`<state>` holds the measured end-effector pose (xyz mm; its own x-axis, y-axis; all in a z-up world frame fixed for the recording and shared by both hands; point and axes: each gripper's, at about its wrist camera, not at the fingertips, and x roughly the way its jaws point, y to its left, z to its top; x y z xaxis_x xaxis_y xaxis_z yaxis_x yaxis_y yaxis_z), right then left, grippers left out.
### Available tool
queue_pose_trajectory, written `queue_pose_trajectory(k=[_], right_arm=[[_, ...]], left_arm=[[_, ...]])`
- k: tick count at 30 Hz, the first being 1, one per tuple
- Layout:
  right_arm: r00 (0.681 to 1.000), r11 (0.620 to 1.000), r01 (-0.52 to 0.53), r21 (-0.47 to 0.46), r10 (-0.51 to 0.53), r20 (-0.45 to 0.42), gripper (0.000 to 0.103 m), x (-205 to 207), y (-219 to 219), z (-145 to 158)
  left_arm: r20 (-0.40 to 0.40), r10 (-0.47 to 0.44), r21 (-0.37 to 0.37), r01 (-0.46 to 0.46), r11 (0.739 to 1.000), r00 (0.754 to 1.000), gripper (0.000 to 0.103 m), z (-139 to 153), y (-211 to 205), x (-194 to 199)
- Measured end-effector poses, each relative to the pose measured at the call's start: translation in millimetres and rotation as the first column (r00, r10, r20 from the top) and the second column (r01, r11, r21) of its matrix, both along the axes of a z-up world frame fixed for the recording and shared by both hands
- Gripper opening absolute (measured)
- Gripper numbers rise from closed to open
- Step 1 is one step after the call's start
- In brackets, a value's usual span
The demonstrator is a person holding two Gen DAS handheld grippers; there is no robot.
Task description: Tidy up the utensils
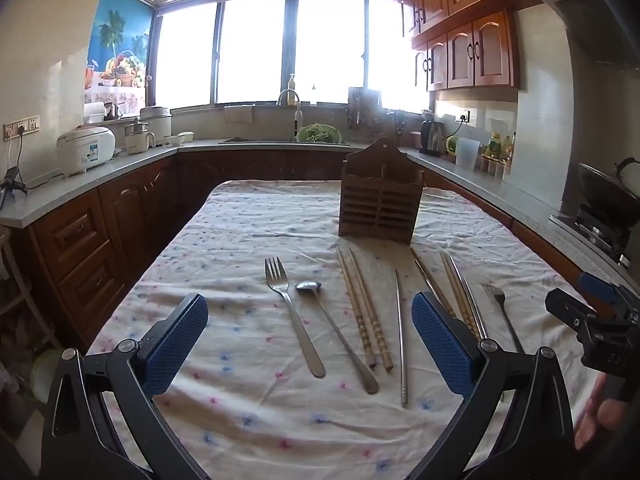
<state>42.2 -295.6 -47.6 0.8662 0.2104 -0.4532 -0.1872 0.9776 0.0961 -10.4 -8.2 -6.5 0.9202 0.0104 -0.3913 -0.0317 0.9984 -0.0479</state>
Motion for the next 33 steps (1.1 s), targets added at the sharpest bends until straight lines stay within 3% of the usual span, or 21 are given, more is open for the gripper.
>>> queue_pose_trajectory(k=[33], right_arm=[[0.997,0.999,0.004,0.045,-0.007,0.079,0.103,-15,1,16]], left_arm=[[0.022,0.006,0.017,-0.006,1.000,1.000,0.103,6,-5,-3]])
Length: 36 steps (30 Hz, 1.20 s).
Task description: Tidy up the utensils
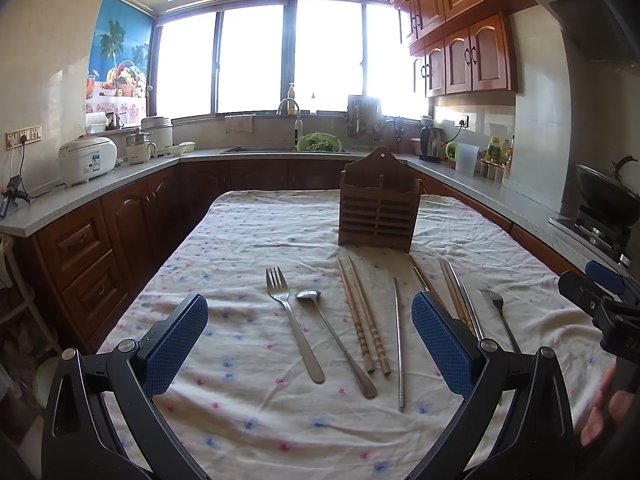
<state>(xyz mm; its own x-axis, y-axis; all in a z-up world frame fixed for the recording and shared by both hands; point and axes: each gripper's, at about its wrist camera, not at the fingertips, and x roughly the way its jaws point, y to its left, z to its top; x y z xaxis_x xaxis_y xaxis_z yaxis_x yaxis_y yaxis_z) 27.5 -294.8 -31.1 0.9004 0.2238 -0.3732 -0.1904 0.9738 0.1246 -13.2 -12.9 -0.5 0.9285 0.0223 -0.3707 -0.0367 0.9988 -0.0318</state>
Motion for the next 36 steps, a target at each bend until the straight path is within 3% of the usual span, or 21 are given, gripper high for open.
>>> queue_pose_trajectory(k=[28,36], right_arm=[[1.000,1.000,-0.020,0.011,0.020,-0.004,0.103,5,4,1],[0.999,0.999,-0.022,0.027,0.023,-0.037,0.103,15,2,0]], left_arm=[[-0.007,-0.004,-0.013,0.004,1.000,1.000,0.103,0,2,1],[-0.074,-0.017,-0.059,0.012,0.998,0.997,0.103,-6,8,22]])
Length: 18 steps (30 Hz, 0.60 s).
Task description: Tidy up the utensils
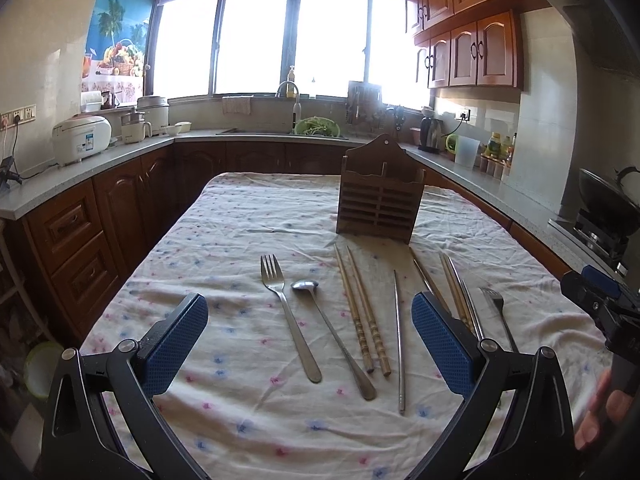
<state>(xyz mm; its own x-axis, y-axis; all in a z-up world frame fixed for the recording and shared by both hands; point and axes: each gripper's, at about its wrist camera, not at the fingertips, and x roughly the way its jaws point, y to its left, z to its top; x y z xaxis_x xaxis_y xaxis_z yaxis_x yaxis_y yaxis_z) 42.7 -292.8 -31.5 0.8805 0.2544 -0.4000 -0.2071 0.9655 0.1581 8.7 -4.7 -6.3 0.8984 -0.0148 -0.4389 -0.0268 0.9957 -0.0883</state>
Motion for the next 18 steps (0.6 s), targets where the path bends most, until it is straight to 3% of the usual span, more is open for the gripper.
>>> queue_pose_trajectory(k=[3,10,14,18], right_arm=[[1.000,1.000,0.013,0.006,-0.012,-0.022,0.103,9,-3,-1],[0.995,0.999,0.018,0.033,-0.015,-0.094,0.098,42,-12,-2],[0.987,0.998,0.013,0.057,-0.003,-0.159,0.075,68,-15,-8],[0.972,0.996,-0.014,0.091,0.035,-0.232,0.053,97,-12,-17]], left_arm=[[-0.054,-0.015,-0.044,0.013,0.999,0.998,0.103,-4,6,16],[-0.149,-0.039,-0.061,0.030,0.998,0.988,0.103,-10,9,60],[-0.192,-0.061,-0.068,0.049,0.996,0.979,0.102,-11,8,88],[-0.250,-0.093,-0.079,0.075,0.994,0.964,0.094,-15,3,117]])
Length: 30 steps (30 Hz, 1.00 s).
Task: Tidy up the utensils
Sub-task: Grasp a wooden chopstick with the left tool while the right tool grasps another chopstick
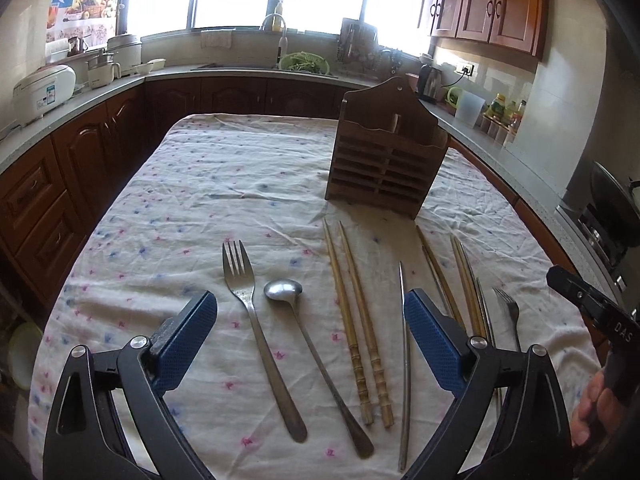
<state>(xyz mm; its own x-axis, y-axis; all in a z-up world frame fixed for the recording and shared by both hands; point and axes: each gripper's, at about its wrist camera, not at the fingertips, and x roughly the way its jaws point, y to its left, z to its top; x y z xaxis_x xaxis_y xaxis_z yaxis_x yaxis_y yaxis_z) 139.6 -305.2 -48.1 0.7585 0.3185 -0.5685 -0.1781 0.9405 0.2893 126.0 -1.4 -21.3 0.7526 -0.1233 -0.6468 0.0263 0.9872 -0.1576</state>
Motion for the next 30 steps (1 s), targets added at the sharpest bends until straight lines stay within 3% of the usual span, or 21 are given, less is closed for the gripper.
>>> queue_pose_trajectory(k=[7,17,28,30], right_arm=[[0.991,0.998,-0.034,0.054,0.040,-0.128,0.033,64,10,-18],[0.969,0.995,-0.031,0.091,0.052,-0.243,0.028,140,22,-45],[0.939,0.999,-0.054,0.004,0.052,-0.340,0.018,184,42,-78],[0.933,0.998,-0.064,-0.014,0.054,-0.356,0.015,188,45,-83]], left_arm=[[-0.088,-0.045,0.000,0.045,0.999,0.995,0.081,-10,-6,55],[-0.208,-0.084,-0.011,0.084,0.996,0.974,0.062,-31,-10,123],[-0.295,-0.127,0.013,0.137,0.990,0.947,0.045,-60,-26,165],[-0.305,-0.131,0.019,0.143,0.990,0.943,0.037,-65,-28,168]])
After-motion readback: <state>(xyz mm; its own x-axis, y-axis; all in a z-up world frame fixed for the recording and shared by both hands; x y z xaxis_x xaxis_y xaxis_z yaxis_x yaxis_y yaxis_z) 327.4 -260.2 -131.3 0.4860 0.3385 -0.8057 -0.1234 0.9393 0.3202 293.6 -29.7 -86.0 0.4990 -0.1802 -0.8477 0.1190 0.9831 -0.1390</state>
